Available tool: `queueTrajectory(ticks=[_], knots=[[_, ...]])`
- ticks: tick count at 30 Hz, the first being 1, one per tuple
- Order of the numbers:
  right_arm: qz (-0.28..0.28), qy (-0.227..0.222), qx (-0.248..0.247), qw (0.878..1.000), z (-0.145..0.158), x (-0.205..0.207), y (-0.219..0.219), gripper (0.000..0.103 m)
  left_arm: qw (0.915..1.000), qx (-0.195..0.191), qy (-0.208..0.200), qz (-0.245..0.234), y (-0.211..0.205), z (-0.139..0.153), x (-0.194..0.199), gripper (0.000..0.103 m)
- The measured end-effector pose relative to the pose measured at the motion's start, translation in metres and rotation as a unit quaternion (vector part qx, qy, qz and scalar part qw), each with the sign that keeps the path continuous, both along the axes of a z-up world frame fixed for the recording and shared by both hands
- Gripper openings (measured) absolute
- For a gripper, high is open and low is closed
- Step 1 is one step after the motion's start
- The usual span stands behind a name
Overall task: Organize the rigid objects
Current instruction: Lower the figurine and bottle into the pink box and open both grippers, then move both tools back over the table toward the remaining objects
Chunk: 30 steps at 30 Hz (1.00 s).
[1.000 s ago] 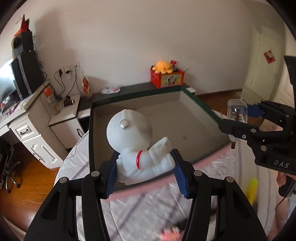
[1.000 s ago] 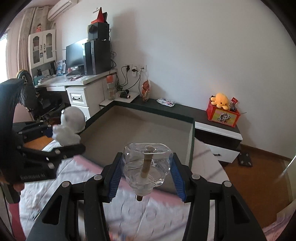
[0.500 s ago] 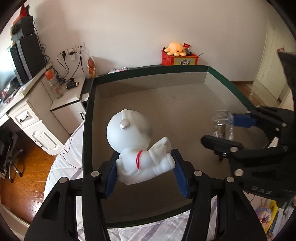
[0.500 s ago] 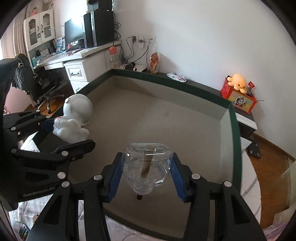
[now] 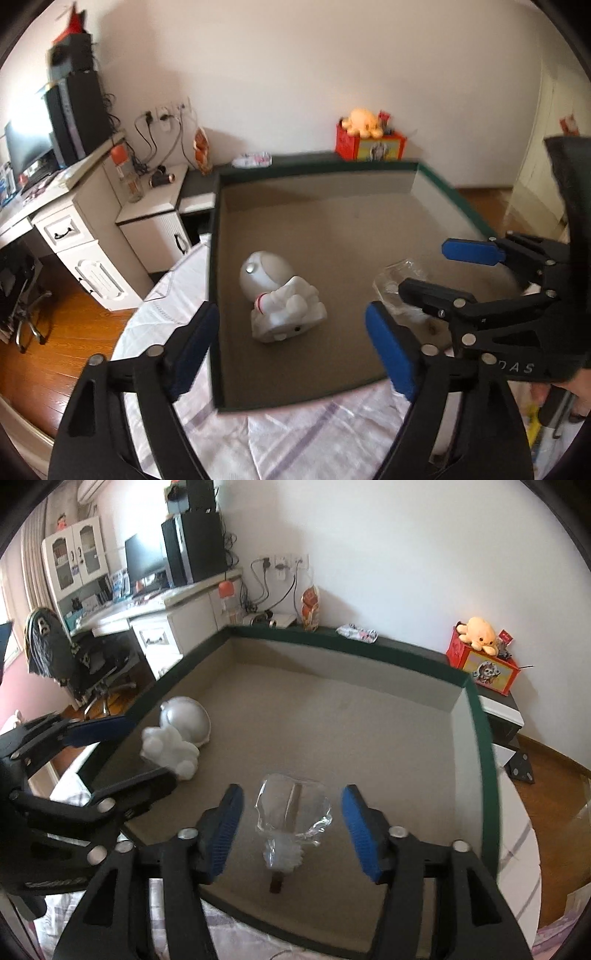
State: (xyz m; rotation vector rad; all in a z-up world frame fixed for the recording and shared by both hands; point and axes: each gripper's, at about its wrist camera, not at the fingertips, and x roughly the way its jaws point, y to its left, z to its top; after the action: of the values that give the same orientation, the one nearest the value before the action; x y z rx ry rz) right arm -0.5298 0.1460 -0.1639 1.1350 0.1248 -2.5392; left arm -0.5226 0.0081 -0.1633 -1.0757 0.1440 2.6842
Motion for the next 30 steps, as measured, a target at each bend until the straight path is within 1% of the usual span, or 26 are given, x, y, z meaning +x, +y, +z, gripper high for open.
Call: queueTrajectory(ticks=[1,2,4,7,9,11,12,13,14,16,19,21,25,30], knots=[[0.0,0.004,-0.008,1.0,0.005,0.003,0.002,0.082,0.9999,0.002,0.012,0.007,-0.003,0.007,0.009,0.096],[-0.001,0.013,-0.016,1.0,0.013,0.01,0.004,0.082,0.9997,0.001,0.021,0.013,-0.006,0.013,0.017,0.097],[-0.002,0.029,-0.017,0.999,0.024,0.02,0.004,0.082,0.9986,-0.01,0.049,0.019,-0.011,0.028,0.042,0.097],[-0.004,0.067,-0.028,0.997,0.05,0.055,0.01,0.082,0.9948,-0.028,0.089,0.041,-0.018,0.049,0.08,0.1],[-0.006,0.091,-0.033,0.995,0.065,0.078,0.014,0.083,0.9908,-0.03,0.12,0.055,-0.022,0.063,0.109,0.103],[-0.008,0.123,-0.043,0.991,0.082,0.112,0.02,0.085,0.9869,-0.022,0.146,0.065,-0.028,0.076,0.139,0.103],[-0.011,0.135,-0.044,0.99,0.087,0.125,0.021,0.089,0.9849,-0.017,0.157,0.071,-0.03,0.081,0.155,0.103],[-0.017,0.152,-0.044,0.987,0.094,0.143,0.024,0.099,0.9832,-0.011,0.166,0.074,-0.034,0.086,0.169,0.103],[-0.021,0.166,-0.045,0.985,0.099,0.159,0.027,0.103,0.9817,-0.006,0.175,0.075,-0.036,0.089,0.183,0.103],[-0.03,0.185,-0.042,0.981,0.107,0.184,0.029,0.103,0.978,0.002,0.192,0.082,-0.035,0.095,0.21,0.103],[-0.048,0.21,-0.036,0.976,0.112,0.229,0.037,0.103,0.9763,0.012,0.201,0.081,-0.031,0.097,0.244,0.103],[-0.056,0.22,-0.033,0.973,0.113,0.252,0.04,0.103,0.9747,0.016,0.207,0.084,-0.027,0.096,0.263,0.103],[-0.091,0.236,-0.023,0.967,0.11,0.301,0.05,0.103,0.9763,0.022,0.205,0.066,-0.019,0.092,0.295,0.103],[-0.107,0.235,-0.033,0.966,0.103,0.332,0.067,0.103,0.9777,0.016,0.203,0.052,-0.004,0.09,0.317,0.103]])
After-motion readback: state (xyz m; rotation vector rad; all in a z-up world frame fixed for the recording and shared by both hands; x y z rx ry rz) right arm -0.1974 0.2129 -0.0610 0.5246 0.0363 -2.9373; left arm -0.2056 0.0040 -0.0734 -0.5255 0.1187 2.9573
